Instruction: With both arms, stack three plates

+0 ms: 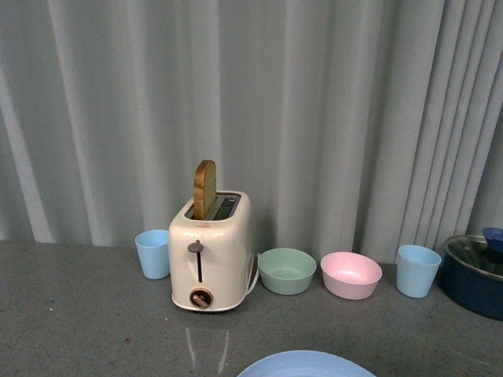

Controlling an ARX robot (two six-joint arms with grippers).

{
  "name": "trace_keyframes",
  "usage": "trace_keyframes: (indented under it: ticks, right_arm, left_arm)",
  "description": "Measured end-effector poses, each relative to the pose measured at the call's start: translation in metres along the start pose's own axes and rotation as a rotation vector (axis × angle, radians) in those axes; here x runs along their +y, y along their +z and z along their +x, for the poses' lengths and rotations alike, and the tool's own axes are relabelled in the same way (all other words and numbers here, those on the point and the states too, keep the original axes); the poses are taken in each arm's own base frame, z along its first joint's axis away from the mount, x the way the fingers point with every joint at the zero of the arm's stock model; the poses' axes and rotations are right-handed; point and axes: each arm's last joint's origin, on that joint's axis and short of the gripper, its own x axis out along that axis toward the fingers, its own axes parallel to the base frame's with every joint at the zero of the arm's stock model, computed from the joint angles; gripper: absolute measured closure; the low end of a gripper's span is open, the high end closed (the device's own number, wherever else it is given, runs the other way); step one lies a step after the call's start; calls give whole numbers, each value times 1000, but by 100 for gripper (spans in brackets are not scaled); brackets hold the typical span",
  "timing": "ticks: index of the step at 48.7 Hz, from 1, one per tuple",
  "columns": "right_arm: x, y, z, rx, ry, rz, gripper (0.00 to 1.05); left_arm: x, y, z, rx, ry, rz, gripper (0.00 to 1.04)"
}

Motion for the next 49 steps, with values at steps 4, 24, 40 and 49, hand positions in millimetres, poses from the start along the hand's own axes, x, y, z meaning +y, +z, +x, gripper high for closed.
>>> trace_keyframes:
  ticks: [4,24,40,49]
  right_arm:
    - [7,3,-23,-248,-52,-97,23]
    - [7,-43,-89,-343,-56,-170,102]
    - [4,-66,-95,-351,-55,-169,102]
    - [2,-77,-99,-350,-55,-169,102]
  left_arm:
    - [0,0,0,0,0,0,7]
    - [0,0,0,0,0,0,7]
    - [0,0,0,0,0,0,7]
    - [0,0,0,0,0,0,7]
